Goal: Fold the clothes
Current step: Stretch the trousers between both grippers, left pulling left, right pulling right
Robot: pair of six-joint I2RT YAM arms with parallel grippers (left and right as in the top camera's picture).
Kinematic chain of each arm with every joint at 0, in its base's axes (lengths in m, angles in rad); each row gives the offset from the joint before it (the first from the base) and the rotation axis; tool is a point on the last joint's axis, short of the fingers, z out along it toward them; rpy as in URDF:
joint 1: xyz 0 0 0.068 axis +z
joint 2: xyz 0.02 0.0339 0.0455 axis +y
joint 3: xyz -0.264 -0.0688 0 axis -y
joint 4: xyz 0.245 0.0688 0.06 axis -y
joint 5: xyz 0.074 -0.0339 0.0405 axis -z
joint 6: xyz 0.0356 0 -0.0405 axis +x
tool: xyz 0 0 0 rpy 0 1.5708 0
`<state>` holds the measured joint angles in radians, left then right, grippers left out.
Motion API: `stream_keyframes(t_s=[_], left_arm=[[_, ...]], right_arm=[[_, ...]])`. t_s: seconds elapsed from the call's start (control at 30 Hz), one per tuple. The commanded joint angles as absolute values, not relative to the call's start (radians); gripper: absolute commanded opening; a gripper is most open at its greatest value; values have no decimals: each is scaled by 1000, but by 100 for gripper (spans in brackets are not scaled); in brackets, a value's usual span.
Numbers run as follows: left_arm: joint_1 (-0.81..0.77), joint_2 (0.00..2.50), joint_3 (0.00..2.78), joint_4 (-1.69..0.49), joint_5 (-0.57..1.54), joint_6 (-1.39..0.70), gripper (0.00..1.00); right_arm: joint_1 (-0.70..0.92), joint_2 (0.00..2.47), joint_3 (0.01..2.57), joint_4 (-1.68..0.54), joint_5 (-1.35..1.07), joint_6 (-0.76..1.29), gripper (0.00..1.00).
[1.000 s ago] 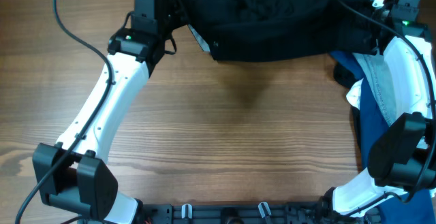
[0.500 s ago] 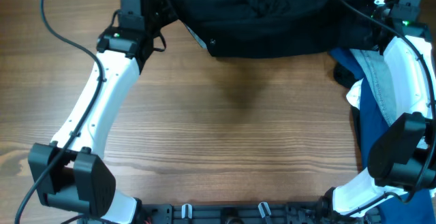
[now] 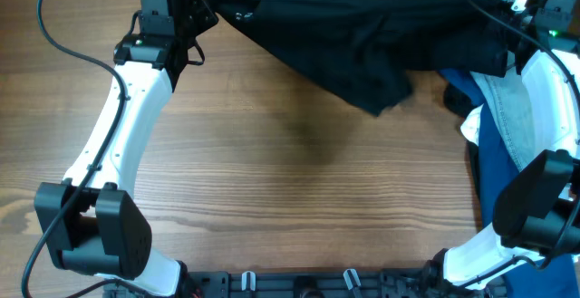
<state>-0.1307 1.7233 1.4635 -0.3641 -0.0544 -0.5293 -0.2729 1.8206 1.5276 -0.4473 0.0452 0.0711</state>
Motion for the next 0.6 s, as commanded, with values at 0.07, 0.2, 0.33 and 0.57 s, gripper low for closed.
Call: stream_keyframes(t_s=[0.07, 0.2, 0.33, 0.57], left_arm=[[-97, 1719, 1481, -358, -119, -532, 4], [-99, 1719, 1481, -358, -70, -532, 4], [-106, 1719, 1481, -357, -64, -532, 4], [-112, 1719, 1481, -372, -64, -532, 4]], right_arm=[[-310, 1794, 1552, -453, 36, 28, 37], [-306, 1794, 1552, -522, -57, 25, 100], [-263, 1794, 1552, -614, -200, 2, 100], [54, 1794, 1552, -758, -224, -56, 83]])
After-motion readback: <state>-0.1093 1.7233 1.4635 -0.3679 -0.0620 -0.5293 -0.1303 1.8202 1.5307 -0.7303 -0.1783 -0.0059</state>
